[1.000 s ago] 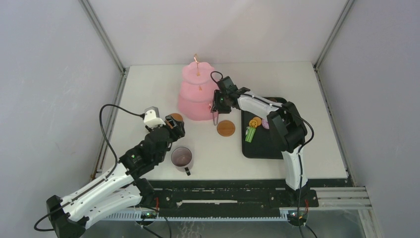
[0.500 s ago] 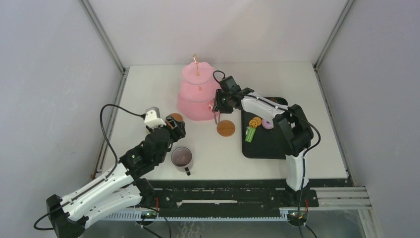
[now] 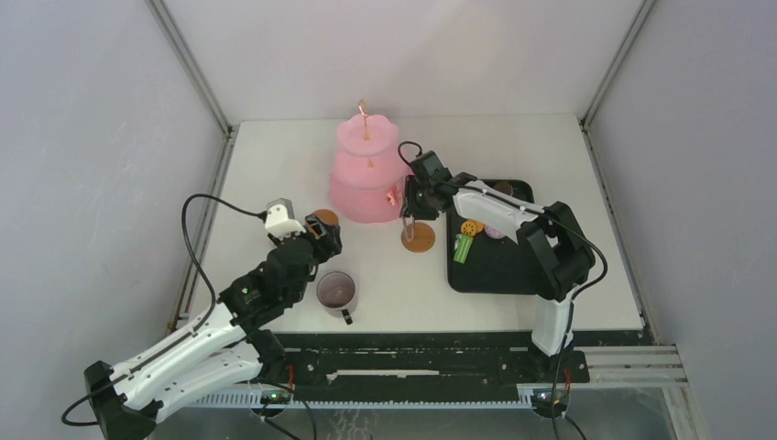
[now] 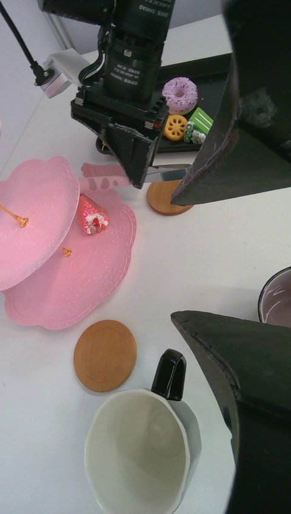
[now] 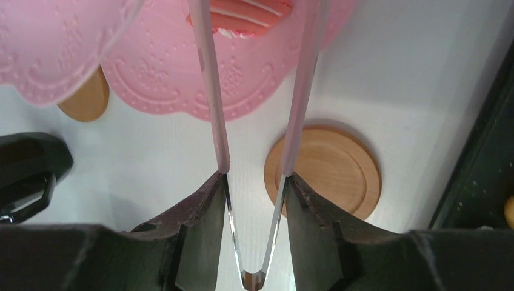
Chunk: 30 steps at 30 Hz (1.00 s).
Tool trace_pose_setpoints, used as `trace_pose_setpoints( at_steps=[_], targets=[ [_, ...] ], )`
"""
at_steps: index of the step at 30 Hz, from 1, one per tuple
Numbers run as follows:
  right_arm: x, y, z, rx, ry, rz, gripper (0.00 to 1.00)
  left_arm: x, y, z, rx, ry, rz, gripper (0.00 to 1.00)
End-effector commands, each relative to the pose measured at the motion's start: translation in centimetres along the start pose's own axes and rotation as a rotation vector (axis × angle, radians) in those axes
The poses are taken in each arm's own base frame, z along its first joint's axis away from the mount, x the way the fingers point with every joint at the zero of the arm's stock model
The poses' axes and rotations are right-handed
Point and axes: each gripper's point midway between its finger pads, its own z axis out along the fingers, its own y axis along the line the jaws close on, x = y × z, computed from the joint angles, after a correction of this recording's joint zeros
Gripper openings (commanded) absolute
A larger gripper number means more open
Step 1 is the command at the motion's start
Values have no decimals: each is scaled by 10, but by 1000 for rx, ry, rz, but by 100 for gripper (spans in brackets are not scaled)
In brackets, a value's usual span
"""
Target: Serve the afternoon tea
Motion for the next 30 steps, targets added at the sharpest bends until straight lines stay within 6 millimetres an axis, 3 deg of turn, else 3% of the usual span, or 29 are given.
trace_pose_setpoints(
  at_steps=[1,13,23,30],
  targets=[
    [-18,20,-34,-49,-116,-25,47,-10,-1,-3,5,-34,-12,69],
    [12,19,-47,-32,-111,-75,45,-7,0,-3,1,-31,-11,69],
    [28,36,-27,-68,-58,-108,34,-4,1,-1,-1,-34,-12,69],
    [24,41,-12,-83,-30,-96,32,-4,1,0,-1,-40,-7,69]
  ],
)
